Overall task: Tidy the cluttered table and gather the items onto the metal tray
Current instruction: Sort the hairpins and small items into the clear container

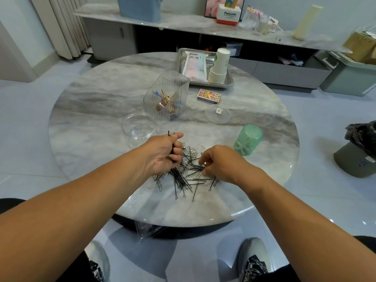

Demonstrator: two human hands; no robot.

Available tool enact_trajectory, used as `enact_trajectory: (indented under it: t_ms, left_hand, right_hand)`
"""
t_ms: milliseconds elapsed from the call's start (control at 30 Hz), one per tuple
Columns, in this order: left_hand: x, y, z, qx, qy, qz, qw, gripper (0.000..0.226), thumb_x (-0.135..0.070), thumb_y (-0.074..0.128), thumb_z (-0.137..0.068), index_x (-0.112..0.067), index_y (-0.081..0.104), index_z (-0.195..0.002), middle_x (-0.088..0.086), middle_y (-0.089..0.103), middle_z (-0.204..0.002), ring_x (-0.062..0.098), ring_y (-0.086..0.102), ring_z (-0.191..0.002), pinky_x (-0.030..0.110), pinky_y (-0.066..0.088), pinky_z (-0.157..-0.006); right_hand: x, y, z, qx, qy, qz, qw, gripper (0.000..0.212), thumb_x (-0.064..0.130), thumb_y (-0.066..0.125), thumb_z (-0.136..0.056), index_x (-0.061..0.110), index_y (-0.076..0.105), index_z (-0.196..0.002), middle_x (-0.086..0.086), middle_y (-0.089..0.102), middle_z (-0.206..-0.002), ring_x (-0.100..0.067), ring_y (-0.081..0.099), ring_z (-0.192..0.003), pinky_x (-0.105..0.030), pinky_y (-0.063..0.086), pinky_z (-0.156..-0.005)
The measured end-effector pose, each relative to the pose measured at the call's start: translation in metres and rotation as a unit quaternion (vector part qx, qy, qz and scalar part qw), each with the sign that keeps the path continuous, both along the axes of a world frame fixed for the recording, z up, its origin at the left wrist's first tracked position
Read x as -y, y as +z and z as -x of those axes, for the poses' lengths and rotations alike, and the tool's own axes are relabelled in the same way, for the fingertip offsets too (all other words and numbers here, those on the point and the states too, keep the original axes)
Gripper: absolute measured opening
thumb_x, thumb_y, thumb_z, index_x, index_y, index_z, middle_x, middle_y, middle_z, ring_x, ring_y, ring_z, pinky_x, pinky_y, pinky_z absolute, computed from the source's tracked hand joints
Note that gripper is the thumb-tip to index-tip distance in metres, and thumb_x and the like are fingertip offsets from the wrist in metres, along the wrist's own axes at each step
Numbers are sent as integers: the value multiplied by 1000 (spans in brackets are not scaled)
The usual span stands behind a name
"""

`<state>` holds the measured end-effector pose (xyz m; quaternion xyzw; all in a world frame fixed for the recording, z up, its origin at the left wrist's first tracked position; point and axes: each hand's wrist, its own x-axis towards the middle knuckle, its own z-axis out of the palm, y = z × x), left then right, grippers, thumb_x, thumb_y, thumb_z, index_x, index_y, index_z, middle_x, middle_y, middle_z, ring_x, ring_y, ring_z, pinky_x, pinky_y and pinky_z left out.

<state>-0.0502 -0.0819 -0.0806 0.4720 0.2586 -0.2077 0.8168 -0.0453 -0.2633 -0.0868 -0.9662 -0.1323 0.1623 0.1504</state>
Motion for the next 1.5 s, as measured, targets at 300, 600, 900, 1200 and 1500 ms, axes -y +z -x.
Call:
enact_trajectory:
  t_ms: [300, 600, 900, 1200, 1500]
  left_hand:
    - [-4, 0, -1, -12, 8, 54, 998, 21, -5, 38, -107, -8, 57, -115, 1, 47, -66, 7, 40, -51, 14, 31, -38]
    - [2, -7, 4, 8, 19, -9, 1000, 35, 3, 32, -106, -19, 40, -132, 16, 62, -86, 11, 46, -49, 18, 35, -37]
    - [3, -4, 3, -11, 2, 21, 1000, 26, 0, 29, -107, -2, 52, -119, 13, 60, -82, 11, 54, -54, 17, 44, -42]
    - [-2, -1, 3, -21, 9, 51, 998, 23, -18, 43, -108, 1, 53, -116, 15, 63, -78, 16, 65, -53, 21, 53, -45]
    - [-7, 3, 7, -25, 20, 98, 995, 76, -62, 28, -103, 7, 55, -118, 26, 68, -106, 38, 71, -98, 45, 62, -79]
  right_hand:
    - [-4, 3, -5, 7, 12, 109, 994, 4, 5, 69, -79, 6, 66, -80, -9, 64, -77, -29, 67, -77, -32, 51, -60]
    - [-4, 4, -6, -20, -19, 67, 997, 14, 5, 70, -77, -2, 72, -88, -16, 72, -85, -26, 63, -72, -34, 51, -58]
    - [-4, 2, -7, 10, -7, 45, 999, 27, 20, 88, -73, 15, 67, -88, -2, 66, -89, -22, 64, -85, -27, 45, -58]
    - [-14, 8, -8, 10, 28, 136, 990, 15, 4, 69, -79, 8, 59, -70, -7, 60, -73, -23, 59, -63, -26, 41, -48]
    - [-23, 5, -1, 32, 45, 196, 979, 25, 8, 64, -81, 14, 44, -67, -1, 50, -66, -15, 46, -51, -24, 31, -42]
